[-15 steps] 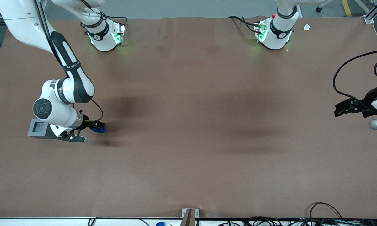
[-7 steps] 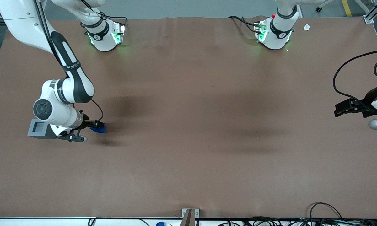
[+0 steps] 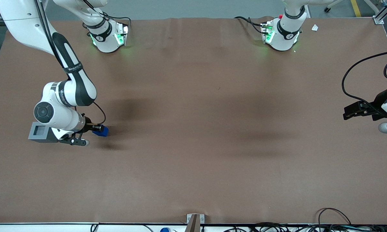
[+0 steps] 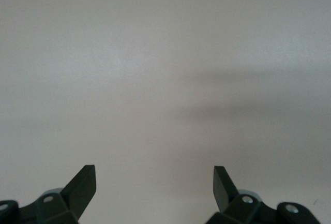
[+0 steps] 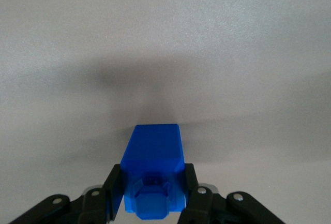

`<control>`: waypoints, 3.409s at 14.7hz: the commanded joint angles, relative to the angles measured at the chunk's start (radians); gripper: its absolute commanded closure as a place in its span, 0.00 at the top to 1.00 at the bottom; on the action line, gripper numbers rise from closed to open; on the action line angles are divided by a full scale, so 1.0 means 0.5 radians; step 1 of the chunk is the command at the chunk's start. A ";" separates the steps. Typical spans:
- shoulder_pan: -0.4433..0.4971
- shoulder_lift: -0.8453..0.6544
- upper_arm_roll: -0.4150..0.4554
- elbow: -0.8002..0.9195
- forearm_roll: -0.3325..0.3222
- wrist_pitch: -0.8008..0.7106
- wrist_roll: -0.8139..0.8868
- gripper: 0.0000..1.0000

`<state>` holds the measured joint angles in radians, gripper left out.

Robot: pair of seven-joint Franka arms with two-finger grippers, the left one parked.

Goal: Insert blue part into gray base with right arm
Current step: 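Lift the blue cube and carry it above the gray base opening, then lower the blue cube into the gray base's square opening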

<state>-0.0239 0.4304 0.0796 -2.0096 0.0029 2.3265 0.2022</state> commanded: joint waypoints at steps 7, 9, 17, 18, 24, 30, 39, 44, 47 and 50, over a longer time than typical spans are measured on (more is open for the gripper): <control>-0.007 0.007 -0.003 0.275 -0.027 -0.326 -0.012 0.00; -0.011 -0.008 -0.009 0.450 -0.082 -0.596 -0.045 0.00; -0.329 -0.143 -0.012 0.662 -0.113 -0.870 -0.600 0.00; -0.387 -0.143 -0.012 0.736 -0.122 -0.952 -0.683 0.00; -0.593 -0.125 -0.009 0.838 -0.224 -1.091 -0.953 0.00; -0.802 0.010 -0.009 0.832 -0.215 -0.947 -1.046 0.00; -0.817 0.093 -0.009 0.740 -0.214 -0.775 -0.877 0.00; -0.814 0.112 -0.012 0.718 -0.227 -0.766 -0.950 0.00; -0.817 0.109 -0.009 0.712 -0.257 -0.766 -1.027 0.00; -0.833 0.112 -0.009 0.715 -0.261 -0.760 -1.033 0.00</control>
<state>-0.4235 0.4969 0.0633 -1.6376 -0.1031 1.9342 -0.3025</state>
